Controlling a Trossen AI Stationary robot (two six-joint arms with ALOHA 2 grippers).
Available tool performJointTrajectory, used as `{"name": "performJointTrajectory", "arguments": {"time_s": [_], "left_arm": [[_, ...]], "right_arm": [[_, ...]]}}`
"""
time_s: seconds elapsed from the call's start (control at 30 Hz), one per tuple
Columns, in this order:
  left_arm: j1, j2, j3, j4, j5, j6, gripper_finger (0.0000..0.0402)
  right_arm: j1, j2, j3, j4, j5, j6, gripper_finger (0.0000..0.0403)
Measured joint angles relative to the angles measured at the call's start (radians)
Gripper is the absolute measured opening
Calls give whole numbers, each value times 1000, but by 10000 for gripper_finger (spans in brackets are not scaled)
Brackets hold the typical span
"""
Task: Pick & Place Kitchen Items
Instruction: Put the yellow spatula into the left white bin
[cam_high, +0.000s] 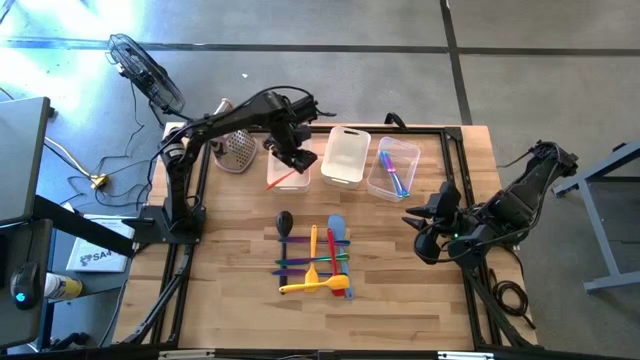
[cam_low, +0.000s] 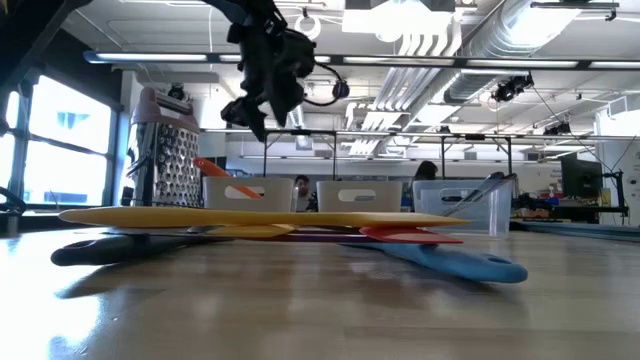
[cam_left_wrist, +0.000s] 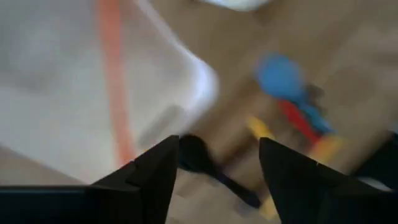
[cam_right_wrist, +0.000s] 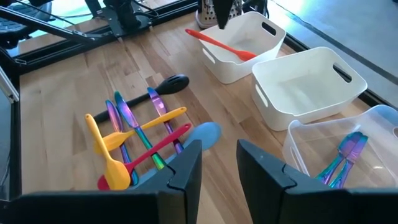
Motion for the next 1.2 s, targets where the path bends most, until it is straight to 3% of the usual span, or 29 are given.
{"name": "performJointTrajectory", "arguments": {"time_s": [0.17, 0.27, 0.47, 0.57, 0.7, 0.9, 1.07, 1.2], "left_arm": [[-43, 0, 61, -112, 221, 26, 233], [-96, 0, 122, -249, 271, 109, 233], [-242, -71, 189, -250, 321, 98, 233], [-314, -97, 199, -245, 226, 75, 233], [-431, -113, 207, -255, -2, -26, 233], [-623, -112, 208, -210, -224, -372, 233], [-770, -86, 207, -79, -346, -658, 233], [-867, -48, 207, -2, -435, -789, 233]], "right_arm": [[0, 0, 0, 0, 64, -48, 94], [0, 0, 0, -1, 152, -80, 94], [-22, 0, 0, 0, 322, -176, 94], [-50, 0, 0, -4, 340, -230, 94], [-96, 0, 0, -7, 295, -317, 94], [-146, -1, 0, -9, 106, -551, 94], [-161, -1, 0, -11, -131, -628, 94], [-161, -1, 0, -11, -266, -652, 94]]}}
